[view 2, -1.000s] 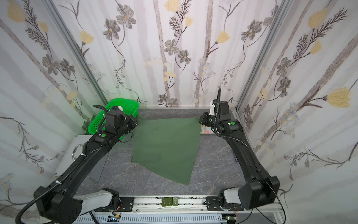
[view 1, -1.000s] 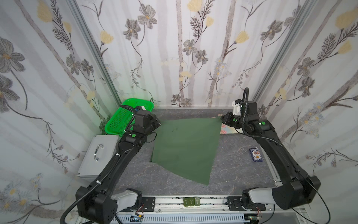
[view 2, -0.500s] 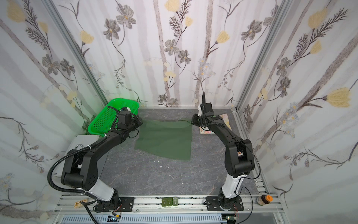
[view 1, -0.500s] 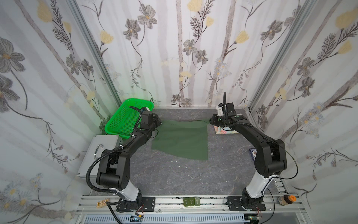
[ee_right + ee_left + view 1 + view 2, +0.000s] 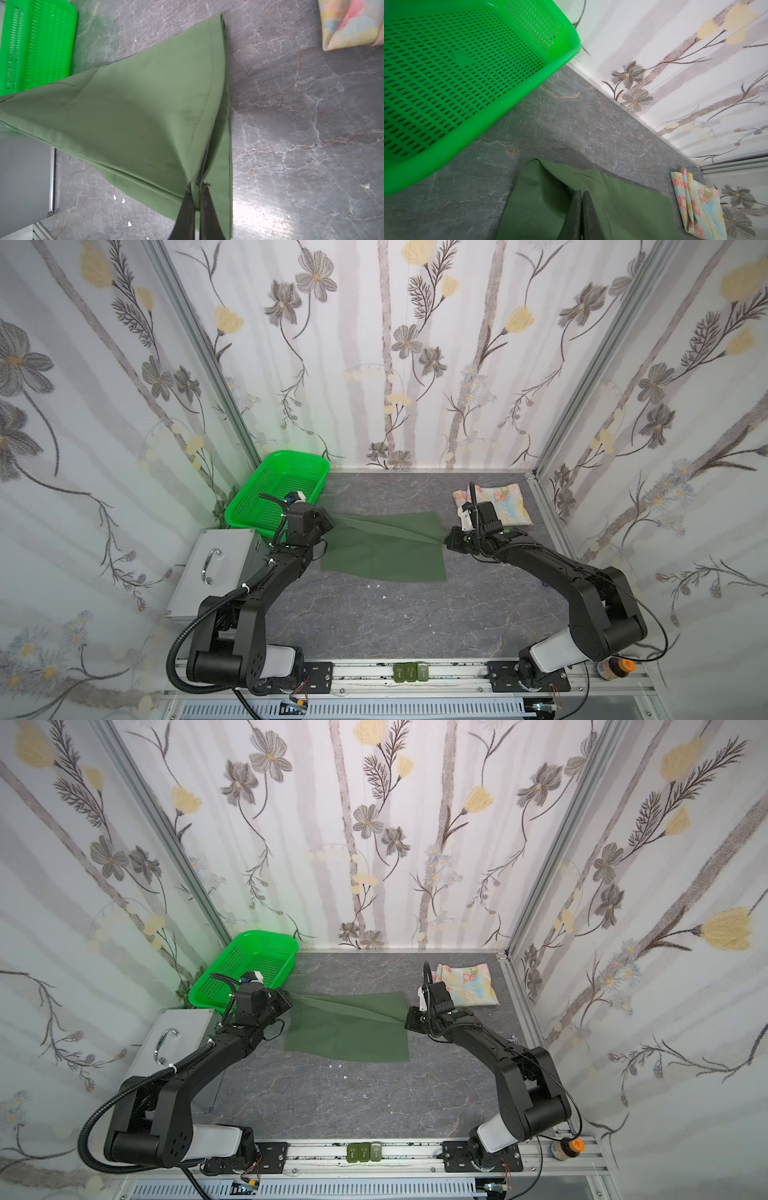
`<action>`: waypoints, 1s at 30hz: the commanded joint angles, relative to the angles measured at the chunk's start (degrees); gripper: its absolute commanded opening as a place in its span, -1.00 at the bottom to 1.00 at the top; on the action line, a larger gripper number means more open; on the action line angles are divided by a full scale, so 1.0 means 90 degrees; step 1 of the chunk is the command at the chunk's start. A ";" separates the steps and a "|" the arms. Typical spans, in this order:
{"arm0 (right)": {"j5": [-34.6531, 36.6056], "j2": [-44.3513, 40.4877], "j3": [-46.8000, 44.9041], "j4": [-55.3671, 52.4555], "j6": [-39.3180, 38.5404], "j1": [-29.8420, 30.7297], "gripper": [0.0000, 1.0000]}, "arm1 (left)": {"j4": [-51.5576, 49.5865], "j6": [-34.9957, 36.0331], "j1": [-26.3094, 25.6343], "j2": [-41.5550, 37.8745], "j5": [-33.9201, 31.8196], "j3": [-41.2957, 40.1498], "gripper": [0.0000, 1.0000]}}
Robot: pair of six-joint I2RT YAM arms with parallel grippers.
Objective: Fold and stack skirts
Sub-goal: Fold the skirt at the center of the table.
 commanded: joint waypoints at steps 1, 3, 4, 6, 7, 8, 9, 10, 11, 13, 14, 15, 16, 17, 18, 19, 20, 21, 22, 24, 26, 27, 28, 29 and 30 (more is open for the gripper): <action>0.0187 -0.0169 -0.0146 0.0209 0.0076 0.0014 -1.00 | 0.0347 0.0013 0.0068 -0.0409 -0.0218 -0.0278 -1.00; 0.0184 -0.0226 -0.0254 0.0157 0.0045 0.0017 -1.00 | 0.0338 0.0014 0.0115 -0.0763 -0.0192 -0.0541 -1.00; 0.0112 -0.0265 -0.0341 0.0197 0.0076 0.0022 -1.00 | 0.0320 -0.0010 0.0143 -0.0948 -0.0197 -0.0690 -1.00; 0.0040 -0.0308 -0.0484 0.0218 0.0102 0.0069 -1.00 | 0.0256 -0.0062 0.0181 -0.1321 -0.0238 -0.0965 -1.00; 0.0042 -0.0312 -0.0553 0.0241 0.0116 0.0094 -1.00 | 0.0209 -0.0091 0.0191 -0.1502 -0.0267 -0.1122 -1.00; 0.0033 -0.0303 -0.0606 0.0254 0.0123 0.0114 -1.00 | 0.0143 -0.0124 0.0199 -0.1648 -0.0270 -0.1224 -1.00; 0.0032 -0.0304 -0.0666 0.0287 0.0119 0.0136 -1.00 | 0.0050 -0.0167 0.0200 -0.1787 -0.0261 -0.1313 -1.00; 0.0029 -0.0291 -0.0729 0.0299 0.0127 0.0158 -1.00 | -0.0028 -0.0205 0.0206 -0.1919 -0.0240 -0.1413 -1.00; 0.0040 -0.0264 -0.0751 0.0275 0.0118 0.0156 -1.00 | -0.0133 -0.0241 0.0202 -0.2023 -0.0259 -0.1458 -1.00; 0.0065 -0.0251 -0.0846 0.0285 0.0098 0.0157 -1.00 | -0.0346 -0.0323 0.0207 -0.2264 -0.0210 -0.1596 -1.00; 0.0071 -0.0259 -0.0910 0.0312 0.0105 0.0155 -1.00 | -0.0391 -0.0400 0.0209 -0.2390 -0.0142 -0.1710 -1.00; 0.0061 -0.0249 -0.0980 0.0366 0.0126 0.0157 -1.00 | -0.0437 -0.0514 0.0209 -0.2539 -0.0065 -0.1846 -1.00; 0.0049 -0.0228 -0.1030 0.0393 0.0154 0.0159 -1.00 | -0.0479 -0.0671 0.0208 -0.2671 -0.0019 -0.1971 -1.00; -0.0022 -0.0191 -0.1055 0.0416 0.0183 0.0166 -1.00 | -0.0483 -0.0786 0.0209 -0.2749 0.0016 -0.2074 -1.00; -0.0162 -0.0178 -0.1049 0.0506 0.0204 0.0193 -1.00 | -0.0483 -0.0909 0.0204 -0.2801 0.0034 -0.2152 -1.00; -0.0219 -0.0184 -0.1232 0.0582 0.0239 0.0260 -1.00 | -0.0492 -0.0999 0.0207 -0.2780 0.0073 -0.2184 -1.00; -0.0196 -0.0198 -0.1288 0.0590 0.0257 0.0327 -1.00 | -0.0486 -0.1038 0.0203 -0.2720 0.0153 -0.2177 -1.00; -0.0182 -0.0226 -0.1333 0.0588 0.0272 0.0402 -1.00 | -0.0493 -0.1009 0.0205 -0.2597 0.0327 -0.2126 -1.00; -0.0191 -0.0252 -0.1367 0.0565 0.0269 0.0452 -1.00 | -0.0554 -0.0966 0.0199 -0.2438 0.0497 -0.2027 -1.00; -0.0139 -0.0326 -0.1417 0.0484 0.0249 0.0496 -1.00 | -0.0880 -0.1000 0.0198 -0.2060 0.0608 -0.1794 -0.77; -0.0115 -0.0370 -0.1550 0.0555 0.0280 0.0505 -1.00 | -0.1138 -0.0973 0.0200 -0.1554 0.0752 -0.1579 -0.22; -0.0125 -0.0364 -0.1641 0.0605 0.0300 0.0501 -1.00 | -0.1248 -0.0939 0.0182 -0.1253 0.0872 -0.1465 -0.05; -0.0116 -0.0364 -0.1701 0.0607 0.0310 0.0501 -1.00 | -0.1354 -0.0873 0.0167 -0.0943 0.0998 -0.1346 0.04; -0.0114 -0.0368 -0.1750 0.0625 0.0317 0.0504 -1.00 | -0.1470 -0.0833 0.0130 -0.0717 0.1011 -0.1246 0.05; -0.0115 -0.0364 -0.1807 0.0671 0.0323 0.0500 -1.00 | -0.1575 -0.0802 0.0070 -0.0544 0.0974 -0.1161 0.06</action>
